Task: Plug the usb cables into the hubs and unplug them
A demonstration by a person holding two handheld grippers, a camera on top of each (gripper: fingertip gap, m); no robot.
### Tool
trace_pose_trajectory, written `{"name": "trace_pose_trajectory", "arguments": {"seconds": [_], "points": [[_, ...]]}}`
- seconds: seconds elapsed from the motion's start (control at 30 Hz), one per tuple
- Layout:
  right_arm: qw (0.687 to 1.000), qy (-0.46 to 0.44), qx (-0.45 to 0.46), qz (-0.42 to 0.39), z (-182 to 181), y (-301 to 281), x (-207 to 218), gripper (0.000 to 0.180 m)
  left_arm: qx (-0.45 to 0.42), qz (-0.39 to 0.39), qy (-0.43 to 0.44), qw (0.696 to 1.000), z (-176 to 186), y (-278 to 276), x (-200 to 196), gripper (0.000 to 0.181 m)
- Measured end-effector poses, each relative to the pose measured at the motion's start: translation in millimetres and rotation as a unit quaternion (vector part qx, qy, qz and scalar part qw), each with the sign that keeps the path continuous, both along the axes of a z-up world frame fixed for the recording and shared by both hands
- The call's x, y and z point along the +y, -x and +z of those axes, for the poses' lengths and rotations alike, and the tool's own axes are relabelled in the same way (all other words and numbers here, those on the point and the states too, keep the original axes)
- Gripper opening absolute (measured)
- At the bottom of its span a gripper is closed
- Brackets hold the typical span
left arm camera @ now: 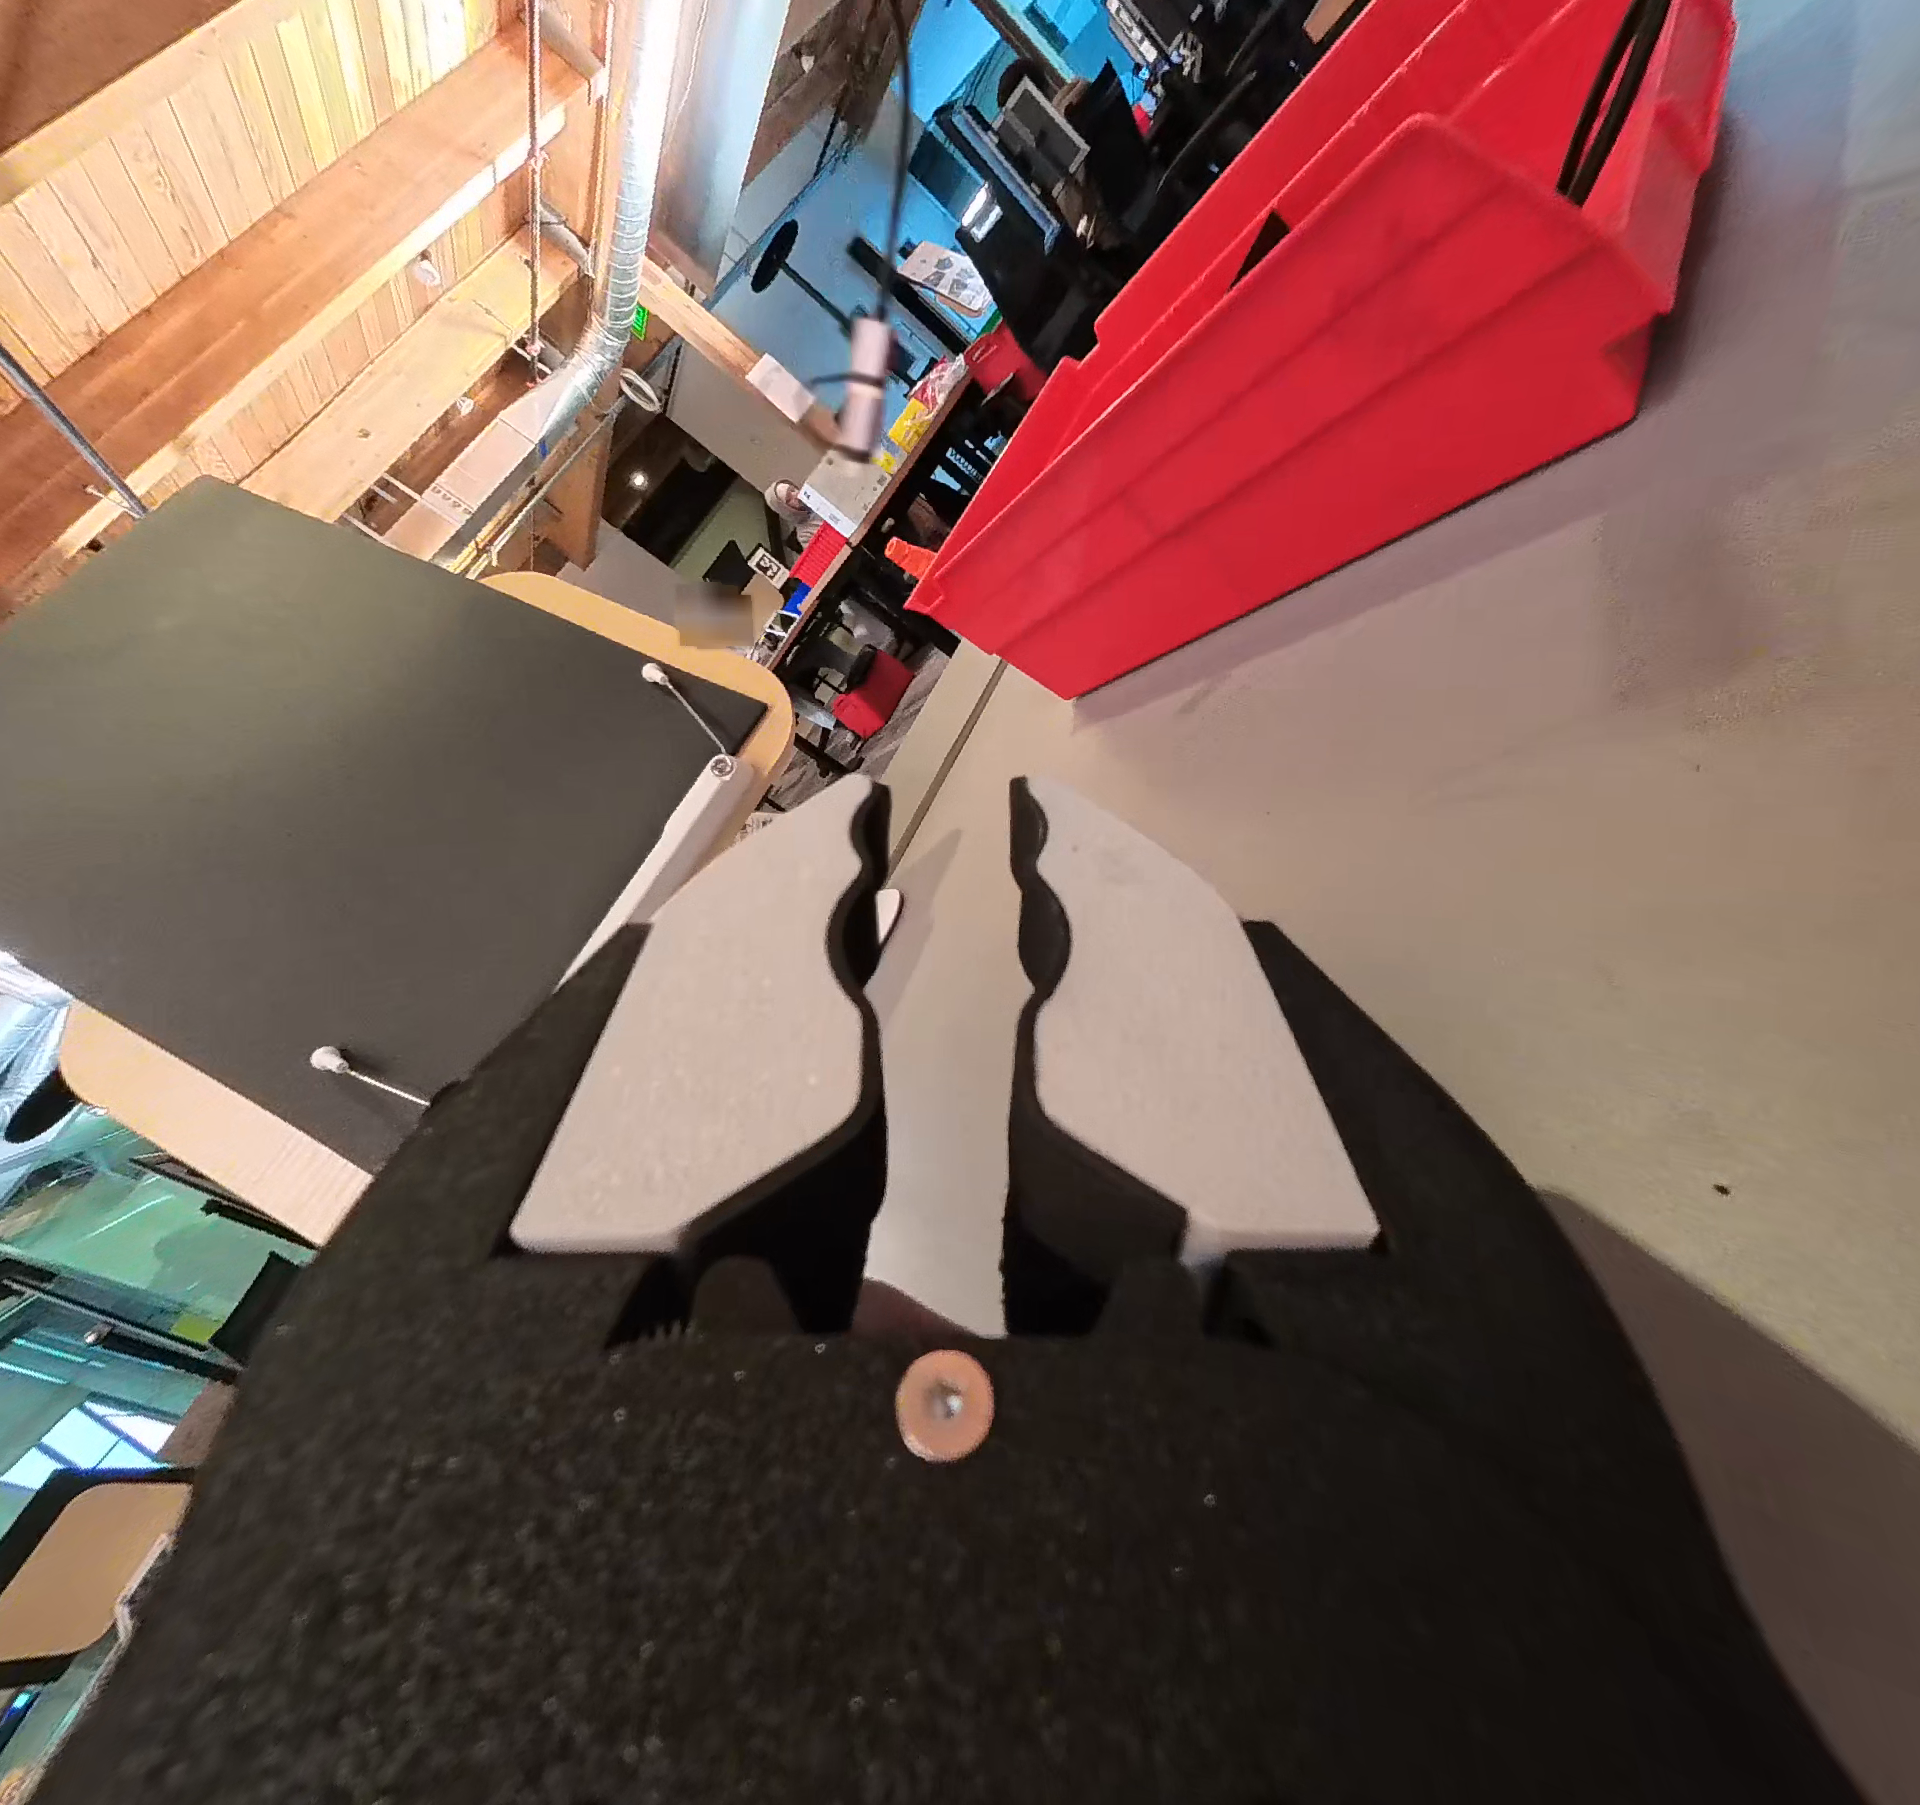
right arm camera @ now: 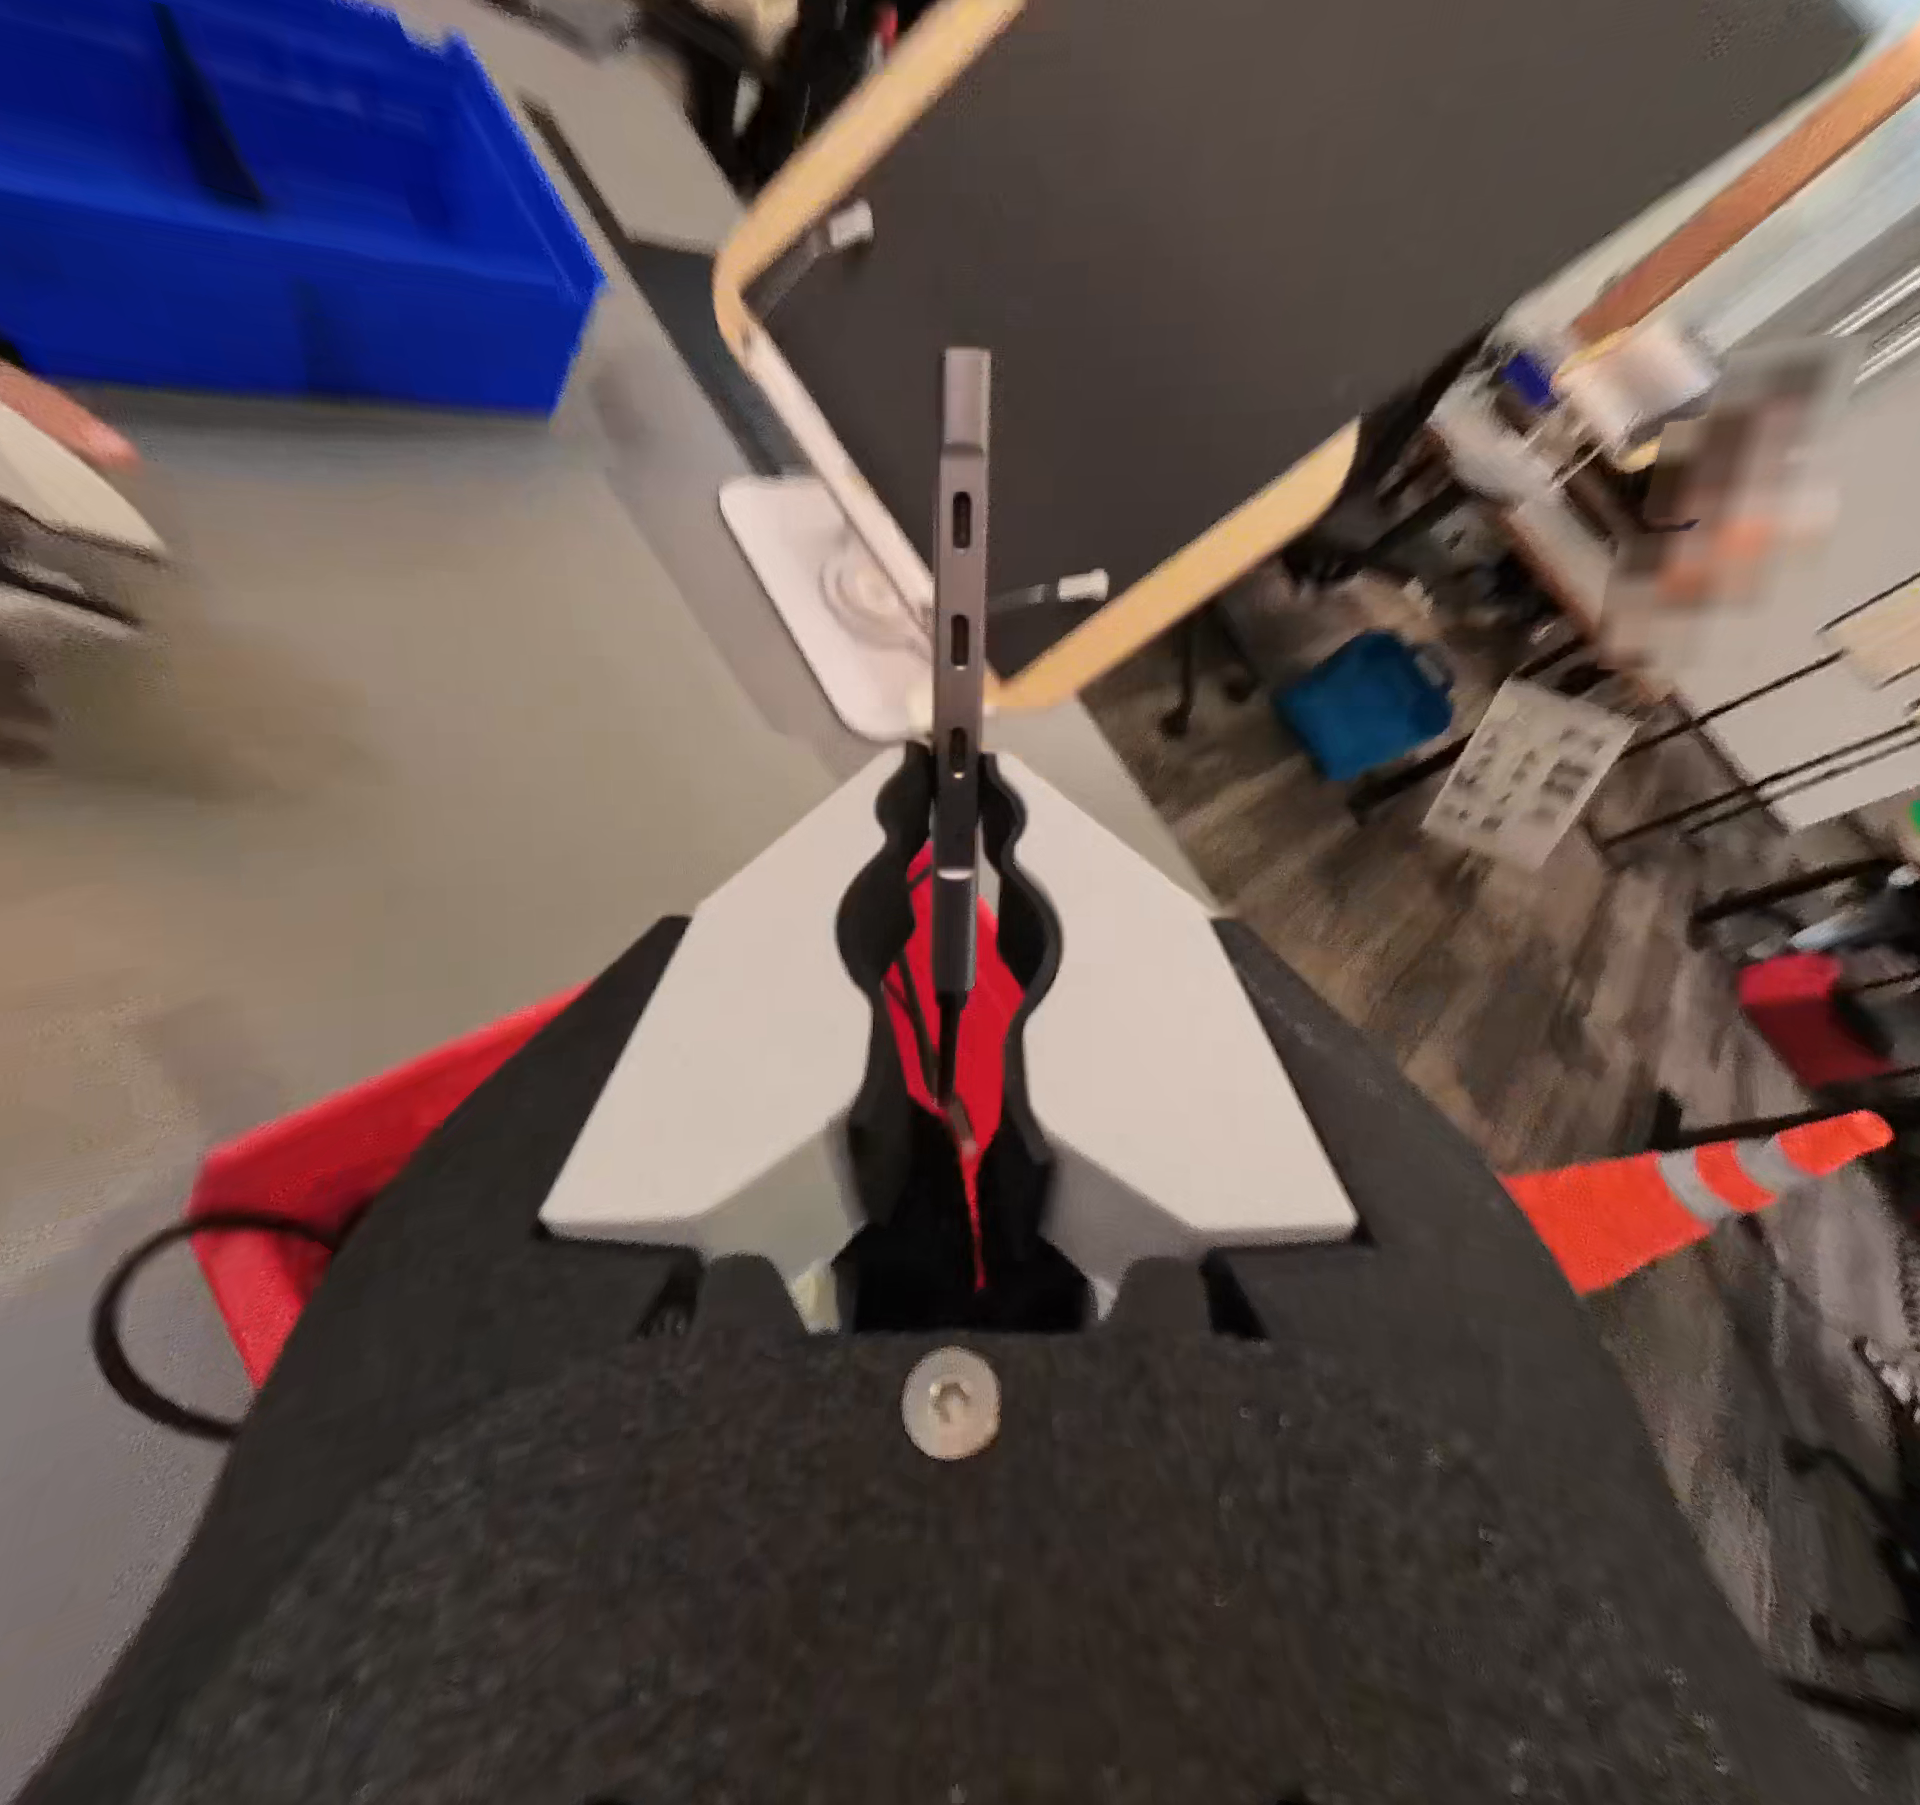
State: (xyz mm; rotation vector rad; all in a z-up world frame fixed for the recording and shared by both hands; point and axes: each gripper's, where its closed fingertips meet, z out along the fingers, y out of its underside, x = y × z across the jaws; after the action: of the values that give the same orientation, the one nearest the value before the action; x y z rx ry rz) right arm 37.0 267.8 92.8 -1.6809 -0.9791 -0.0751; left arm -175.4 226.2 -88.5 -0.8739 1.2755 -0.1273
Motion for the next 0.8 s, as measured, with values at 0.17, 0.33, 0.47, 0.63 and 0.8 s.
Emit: {"name": "trace_pose_trajectory", "arguments": {"seconds": [0.17, 0.33, 0.47, 0.63, 0.8], "points": [[0.980, 0.197, -0.016, -0.016, -104.0, -53.2, 40.6, 0.008, 0.011, 0.000, -0.011, 1.000, -3.7, -1.5, -2.1, 0.020], [0.920, 0.344, -0.170, -0.086, -211.6, -105.0, 64.5, 0.008, 0.020, -0.006, 0.010, 1.000, -10.3, -2.8, -0.7, 0.019], [0.866, 0.363, -0.329, -0.095, -253.0, -123.8, 82.6, 0.008, 0.026, -0.005, 0.020, 0.999, -14.8, -3.2, 1.4, 0.019], [0.875, 0.332, -0.353, 0.004, -251.5, -89.7, 91.4, 0.008, 0.039, -0.007, 0.033, 0.999, -22.5, -4.9, 1.8, 0.020], [0.913, 0.291, -0.284, 0.023, -239.1, -71.1, 95.5, 0.008, 0.050, -0.014, 0.040, 0.998, -28.1, -7.7, -1.6, 0.020]]}}
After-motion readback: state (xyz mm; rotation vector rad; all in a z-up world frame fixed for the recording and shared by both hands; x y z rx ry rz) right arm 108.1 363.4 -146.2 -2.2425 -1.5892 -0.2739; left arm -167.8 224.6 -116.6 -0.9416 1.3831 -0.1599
